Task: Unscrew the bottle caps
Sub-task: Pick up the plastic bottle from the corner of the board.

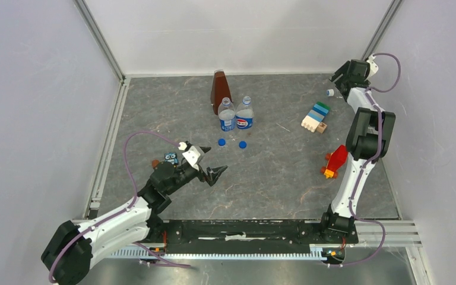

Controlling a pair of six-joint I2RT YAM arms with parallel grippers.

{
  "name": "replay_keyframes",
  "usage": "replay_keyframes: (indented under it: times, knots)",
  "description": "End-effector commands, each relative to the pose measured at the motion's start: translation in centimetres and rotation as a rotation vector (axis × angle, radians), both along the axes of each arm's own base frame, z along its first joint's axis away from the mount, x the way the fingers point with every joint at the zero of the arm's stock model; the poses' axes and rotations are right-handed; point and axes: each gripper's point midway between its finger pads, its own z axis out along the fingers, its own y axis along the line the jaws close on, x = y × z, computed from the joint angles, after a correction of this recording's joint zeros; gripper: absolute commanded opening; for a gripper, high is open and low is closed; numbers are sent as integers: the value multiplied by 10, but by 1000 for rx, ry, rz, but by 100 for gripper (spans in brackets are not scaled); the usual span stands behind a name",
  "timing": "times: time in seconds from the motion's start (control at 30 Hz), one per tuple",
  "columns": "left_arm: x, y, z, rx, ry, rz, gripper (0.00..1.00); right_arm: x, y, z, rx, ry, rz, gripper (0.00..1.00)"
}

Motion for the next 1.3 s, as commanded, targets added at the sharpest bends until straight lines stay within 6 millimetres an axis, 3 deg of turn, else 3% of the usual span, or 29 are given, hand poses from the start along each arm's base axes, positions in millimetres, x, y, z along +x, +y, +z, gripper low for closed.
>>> replay_keyframes:
  times: [0.0, 0.2, 0.67, 1.1, 1.27]
  knots:
    - [3, -2, 19, -57, -35, 3, 100, 15, -18, 7, 10, -60, -108, 86]
    - [6, -2, 13, -38, -26, 17, 100, 22, -26, -10, 42, -49, -138, 85]
    - [11, -5, 10, -4, -30, 14, 100, 12, -44, -42, 65, 8, -252, 84]
    - [12, -4, 7, 8, -24, 22, 100, 17, -45, -57, 77, 17, -223, 76]
    - [11, -5, 5, 8, -16, 16, 100, 14, -46, -55, 59, 7, -223, 80]
